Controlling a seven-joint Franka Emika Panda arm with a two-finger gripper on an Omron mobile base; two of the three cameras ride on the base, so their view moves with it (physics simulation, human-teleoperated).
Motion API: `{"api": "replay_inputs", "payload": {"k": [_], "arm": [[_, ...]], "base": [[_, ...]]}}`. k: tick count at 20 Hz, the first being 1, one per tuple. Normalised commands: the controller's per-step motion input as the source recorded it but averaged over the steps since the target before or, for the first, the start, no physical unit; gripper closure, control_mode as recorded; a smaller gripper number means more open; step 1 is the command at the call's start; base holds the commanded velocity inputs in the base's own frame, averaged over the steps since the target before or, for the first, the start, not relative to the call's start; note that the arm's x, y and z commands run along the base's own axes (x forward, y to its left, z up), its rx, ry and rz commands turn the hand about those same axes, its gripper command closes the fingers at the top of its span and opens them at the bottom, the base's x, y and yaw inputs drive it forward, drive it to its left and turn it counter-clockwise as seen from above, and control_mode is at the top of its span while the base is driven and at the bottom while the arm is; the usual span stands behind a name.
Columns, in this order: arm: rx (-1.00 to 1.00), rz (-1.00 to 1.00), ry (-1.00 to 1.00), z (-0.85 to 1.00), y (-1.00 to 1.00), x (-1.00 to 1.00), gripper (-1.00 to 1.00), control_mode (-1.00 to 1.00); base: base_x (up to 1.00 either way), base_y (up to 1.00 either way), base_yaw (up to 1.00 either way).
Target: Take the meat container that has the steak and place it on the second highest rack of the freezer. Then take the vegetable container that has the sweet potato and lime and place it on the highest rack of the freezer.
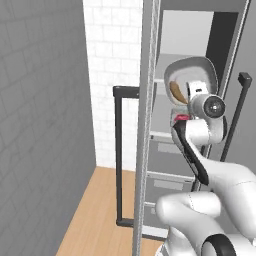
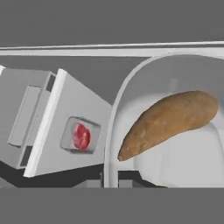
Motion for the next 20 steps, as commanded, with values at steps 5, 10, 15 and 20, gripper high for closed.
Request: {"api": "replay_inputs", "payload": {"k": [5, 10, 15, 20], "arm": [[0.05, -0.08, 0.17, 0.63, -0.25, 0.97, 1.00, -1.00], [0.07, 0.00, 0.03, 0.45, -0.52, 0.65, 1.00, -1.00], [0.05, 0.00, 0.04, 0.15, -0.35, 0.60, 1.00, -1.00], [0.01, 0.02, 0.12, -0.04, -0.22, 0.58, 1.00, -1.00]], "base": [[0.00, 0.00, 0.00], [0.00, 0.00, 0.00], [0.00, 0.00, 0.00], [0.00, 0.00, 0.00]]}}
